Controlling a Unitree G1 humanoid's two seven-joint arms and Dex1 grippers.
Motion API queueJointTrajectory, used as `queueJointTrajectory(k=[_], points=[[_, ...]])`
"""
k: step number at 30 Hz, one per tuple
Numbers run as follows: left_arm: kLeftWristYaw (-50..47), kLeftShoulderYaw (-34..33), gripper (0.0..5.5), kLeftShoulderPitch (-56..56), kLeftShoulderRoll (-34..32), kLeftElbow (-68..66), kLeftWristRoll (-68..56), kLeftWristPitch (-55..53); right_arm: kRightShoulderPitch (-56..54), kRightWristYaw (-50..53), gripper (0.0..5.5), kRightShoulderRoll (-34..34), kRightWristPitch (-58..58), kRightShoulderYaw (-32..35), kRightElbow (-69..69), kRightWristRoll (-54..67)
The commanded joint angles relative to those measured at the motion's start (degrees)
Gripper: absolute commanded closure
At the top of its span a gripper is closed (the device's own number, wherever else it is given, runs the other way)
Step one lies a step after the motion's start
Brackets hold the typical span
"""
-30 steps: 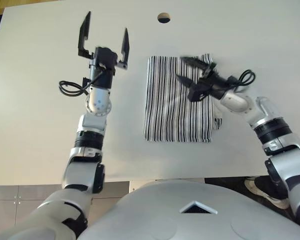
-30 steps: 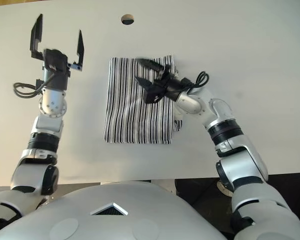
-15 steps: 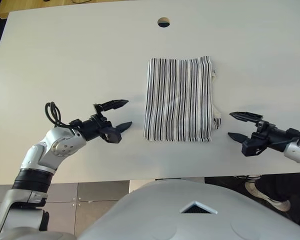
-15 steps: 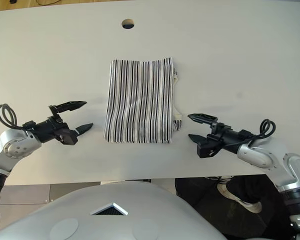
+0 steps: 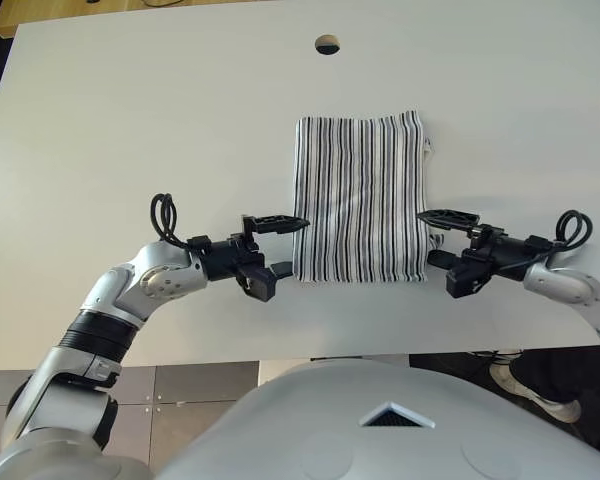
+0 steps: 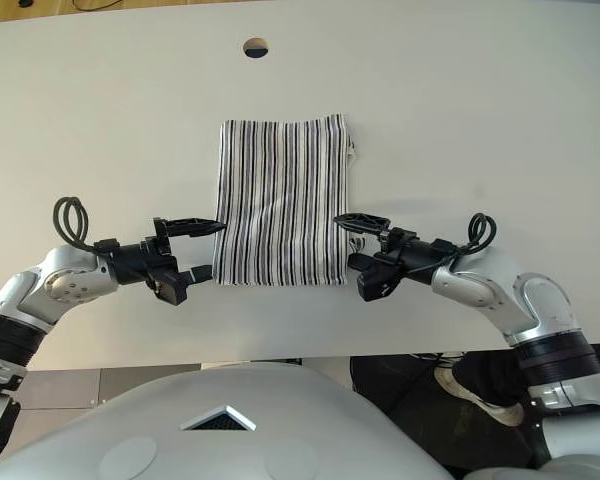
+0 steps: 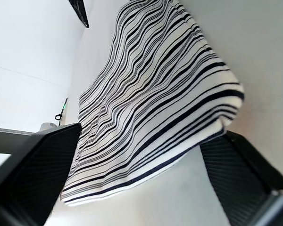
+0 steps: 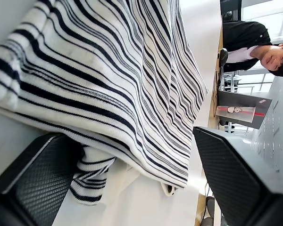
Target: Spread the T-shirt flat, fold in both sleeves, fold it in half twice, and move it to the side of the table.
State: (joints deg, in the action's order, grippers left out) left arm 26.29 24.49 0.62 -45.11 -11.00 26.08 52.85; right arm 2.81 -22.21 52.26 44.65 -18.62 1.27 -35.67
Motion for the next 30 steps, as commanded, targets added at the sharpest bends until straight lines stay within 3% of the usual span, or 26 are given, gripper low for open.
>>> queueJointTrajectory(k=[1,9,20,24,30], points=[[2.83,3.14,1.82,-0.58,0.1,-3.67,3.47,-0.62,1.13,-1.79,1.2,-0.16,-0.14,-2.34,2.12,-2.92],[2.62,4.87,3.56,0.74,0.4,-5.96,2.9,0.85,0.67,-0.91,3.1,-0.13,-0.3,-2.57,4.08,-2.7],[1.9,5.24,5.08,0.97,0.91,-6.77,3.2,1.95,0.61,-0.43,5.37,-0.14,-0.36,-2.9,5.02,-2.35],[1.92,5.1,5.38,0.86,0.94,-7.07,3.05,2.01,1.34,-0.61,5.4,-0.25,-0.17,-2.35,3.85,-0.07],[1.85,3.89,5.4,-3.12,-1.26,-5.12,1.41,1.75,3.67,-3.21,5.4,0.16,-0.47,-0.43,-0.68,11.12]])
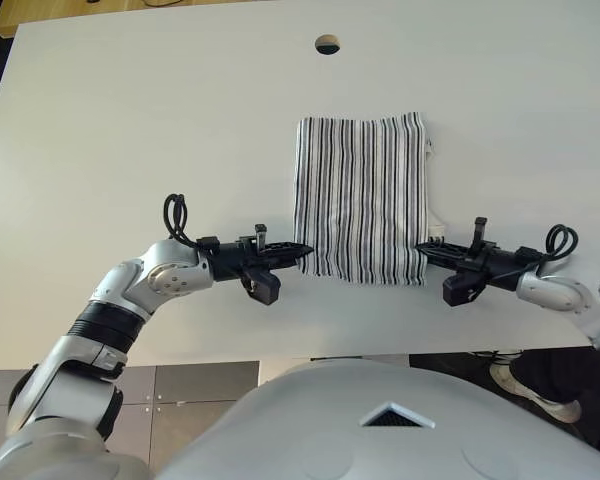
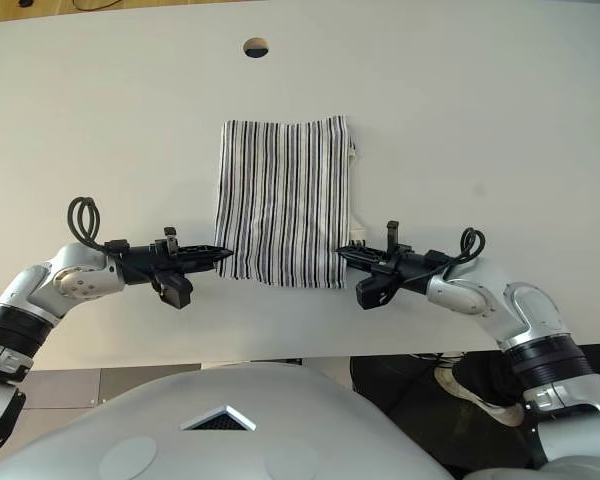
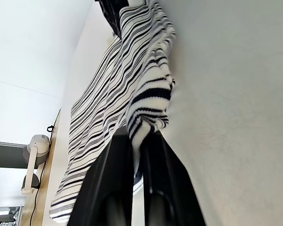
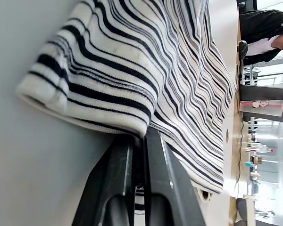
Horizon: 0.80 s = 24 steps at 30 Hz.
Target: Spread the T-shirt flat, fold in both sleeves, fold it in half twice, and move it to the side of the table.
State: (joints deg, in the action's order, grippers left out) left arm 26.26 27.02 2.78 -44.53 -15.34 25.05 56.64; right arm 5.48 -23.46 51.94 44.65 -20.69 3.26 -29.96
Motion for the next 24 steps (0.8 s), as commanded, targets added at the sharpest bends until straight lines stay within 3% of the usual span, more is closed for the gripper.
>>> queueJointTrajectory(k=[1,9,15,20,24], points=[[1.89,1.02,5.4,-6.27,-2.33,-0.01,2.07,-2.15,1.58,-2.58,5.4,0.7,-0.61,1.94,-3.38,7.06],[3.18,-1.53,5.4,-23.37,-7.43,17.59,-10.42,-8.45,15.63,-9.87,5.4,7.88,-4.06,5.91,-14.86,18.27],[1.22,-6.11,5.4,-16.08,1.42,19.17,-17.45,-16.37,8.82,-11.06,5.4,2.08,-7.66,6.13,-12.45,19.6],[-2.64,-8.12,5.4,-7.44,9.85,13.27,-13.49,-21.75,1.49,-8.57,5.4,-5.21,-13.36,8.08,-8.82,20.94],[-5.1,-8.81,5.4,-3.62,12.77,8.37,-9.11,-24.25,-4.04,-6.18,5.4,-10.19,-17.88,8.38,-4.9,18.82]])
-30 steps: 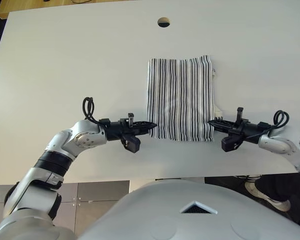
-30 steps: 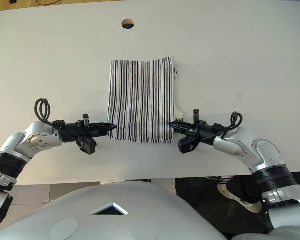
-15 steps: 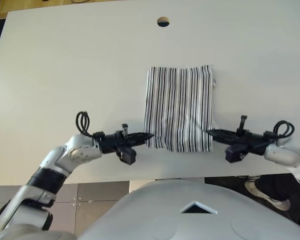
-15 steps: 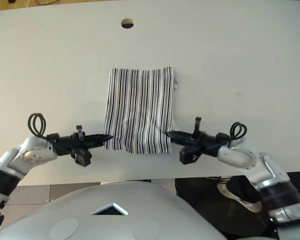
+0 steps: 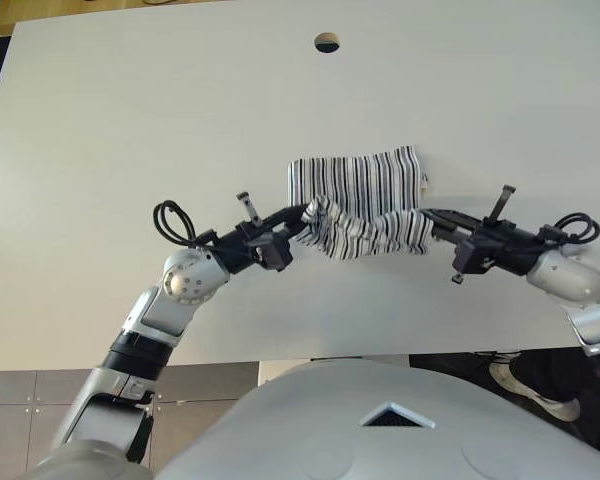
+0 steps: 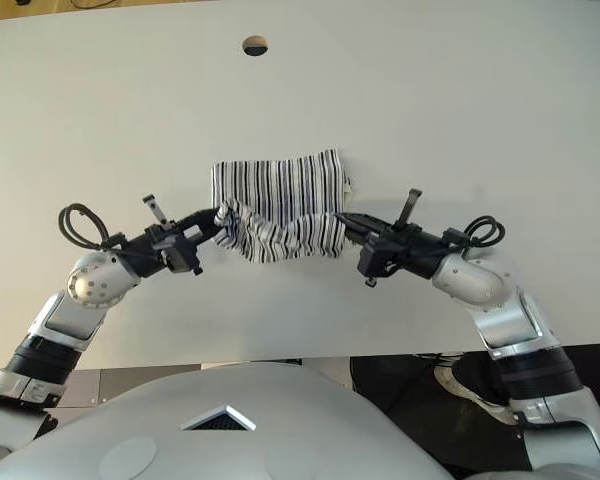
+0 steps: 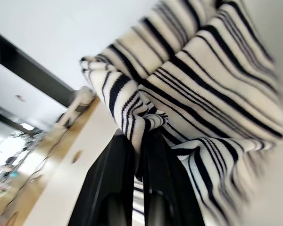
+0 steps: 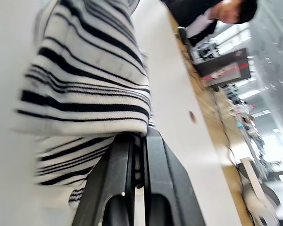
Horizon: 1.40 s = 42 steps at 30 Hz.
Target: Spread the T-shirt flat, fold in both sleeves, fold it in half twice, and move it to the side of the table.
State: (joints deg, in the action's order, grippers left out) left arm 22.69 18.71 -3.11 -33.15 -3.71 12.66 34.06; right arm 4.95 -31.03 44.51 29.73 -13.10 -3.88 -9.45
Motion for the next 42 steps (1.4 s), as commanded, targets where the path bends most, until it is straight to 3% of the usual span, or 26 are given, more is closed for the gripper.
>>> queueJointTrajectory(k=[1,6,10,20,27,30,33,38,42], points=[[-2.44,-0.32,5.4,3.32,2.15,-5.05,4.81,-2.25,-4.77,2.3,5.4,-4.15,-4.12,0.75,3.46,-2.49],[-7.25,-0.38,5.4,8.87,4.83,-14.12,10.81,-3.91,-8.81,5.68,5.4,-7.73,-8.09,0.99,8.61,-6.68],[-7.44,-1.14,4.57,9.59,5.08,-16.36,10.36,-4.28,-12.1,7.84,5.4,-11.39,-8.31,-0.65,13.19,-9.31],[-8.68,-2.16,2.97,11.31,9.16,-17.39,7.84,-5.49,-19.78,13.29,3.45,-18.06,-8.28,-1.54,22.18,-11.81],[-18.68,-3.17,1.89,22.4,12.84,-35.08,11.74,-7.43,-33.31,21.4,3.42,-24.61,-8.99,0.67,42.29,-10.5],[-22.93,-3.26,1.41,24.07,12.22,-41.39,13.21,-7.78,-34.33,23.05,3.42,-25.3,-7.55,1.46,45.46,-9.66],[-25.34,-3.15,0.93,24.61,12.45,-43.6,13.63,-7.61,-31.39,20.28,3.42,-25.9,-5.99,2.19,40.25,-6.1],[-30.59,-2.46,0.11,24.98,11.96,-45.24,15.78,-8.71,-23.14,3.73,3.42,-25.7,-7.21,-5.55,19.91,0.51],[-33.39,-5.56,0.02,24.85,14.3,-41.39,12.13,-7.78,-27.26,0.14,3.42,-29.01,-11.3,-8.65,31.31,-1.03]])
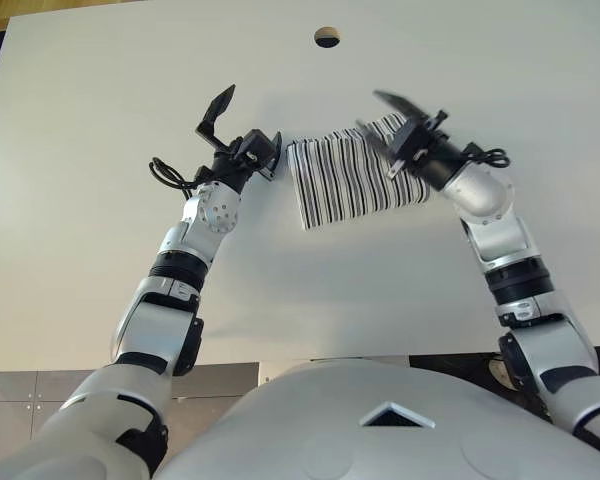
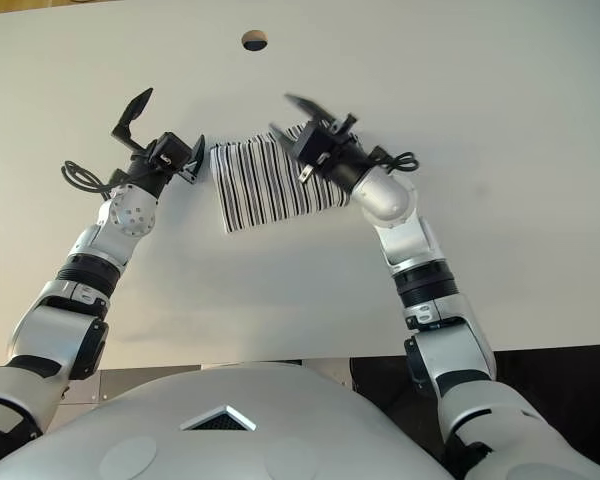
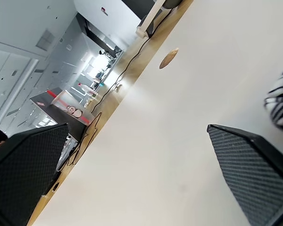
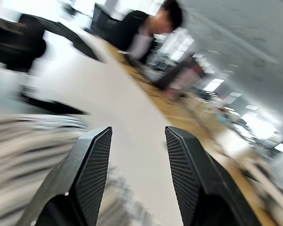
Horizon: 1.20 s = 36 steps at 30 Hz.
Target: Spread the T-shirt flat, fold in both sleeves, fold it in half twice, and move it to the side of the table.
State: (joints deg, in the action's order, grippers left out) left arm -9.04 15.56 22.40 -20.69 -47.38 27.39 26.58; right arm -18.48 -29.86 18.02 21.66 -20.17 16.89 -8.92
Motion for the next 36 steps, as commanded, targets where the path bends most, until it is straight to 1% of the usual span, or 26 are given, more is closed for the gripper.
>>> queueJointTrajectory(k=[1,3,4,7,9,12,14,16,18,20,26,27,29,31,33,34,36], points=[[-3.72,-5.69,0.02,-0.38,4.24,3.52,-6.81,0.92,-6.83,2.61,3.42,-3.95,-4.34,-1.31,18.36,-3.23],[-4.43,-10.22,0.02,-0.33,9.16,5.65,-14.72,3.62,-10.73,7.1,3.42,-6.42,-6.73,0.69,30.58,-3.26],[-3.91,-11.2,0.02,-0.76,10.87,6.93,-17.23,4.74,-11.8,8.41,3.42,-7.51,-8.41,2.04,34.74,-2.27],[-4.36,-13.14,0.02,-2.93,13.21,10.54,-20.09,7.58,-14.3,11.43,3.42,-9.68,-11.08,5.46,43.37,-0.12],[-3.38,-13.78,0.02,-4.46,14.76,13.2,-21.77,8.13,-15.03,14.09,3.42,-8.54,-12.68,11.27,46.76,3.98],[-1.58,-13.46,0.02,-4.96,16.33,15.76,-22.67,7.23,-15.78,19.11,3.42,-4.14,-15.0,22.66,49.48,12.48],[-0.6,-14.13,0.02,-3.89,17.79,15.06,-24.52,5.33,-16.72,28.14,3.42,2.13,-15.58,31.89,52.51,18.33],[-0.01,-15.11,0.02,-2.86,19.08,13.24,-26.25,3.88,-16.76,35.54,3.42,7.74,-16.57,39.77,55.37,23.44],[0.59,-14.97,0.02,-2.61,19.98,12.18,-26.36,3.55,-15.35,39.56,3.42,12.04,-16.88,44.65,57.05,26.19],[1.17,-14.68,0.02,-2.4,20.6,11.72,-26.03,3.72,-13.99,40.81,3.42,14.41,-16.69,46.86,57.71,27.0],[2.55,-15.27,0.02,1.47,21.28,7.32,-25.93,5.01,-12.22,41.24,3.42,17.18,-13.73,50.34,57.58,27.23],[2.81,-15.35,0.02,2.42,21.5,5.91,-26.0,5.44,-12.17,41.38,3.42,17.17,-12.05,50.68,57.06,27.1],[3.38,-15.51,0.02,4.74,22.13,3.1,-26.28,6.25,-13.26,42.02,3.42,16.14,-4.85,48.96,52.39,24.63],[4.19,-15.82,0.02,7.36,22.91,0.43,-26.83,7.39,-12.56,43.66,3.42,11.67,4.4,44.74,42.81,20.03],[4.51,-16.24,0.02,9.95,23.69,-2.26,-27.12,8.91,-10.21,47.27,3.42,6.01,11.94,38.26,30.96,12.04],[4.3,-16.37,0.02,10.9,23.93,-3.63,-26.92,10.11,-9.14,49.0,3.42,2.38,14.17,34.33,25.65,7.48],[2.72,-16.45,0.02,11.21,24.03,-5.7,-25.7,13.6,-7.3,52.99,3.42,-4.06,18.47,25.91,20.19,-3.67]])
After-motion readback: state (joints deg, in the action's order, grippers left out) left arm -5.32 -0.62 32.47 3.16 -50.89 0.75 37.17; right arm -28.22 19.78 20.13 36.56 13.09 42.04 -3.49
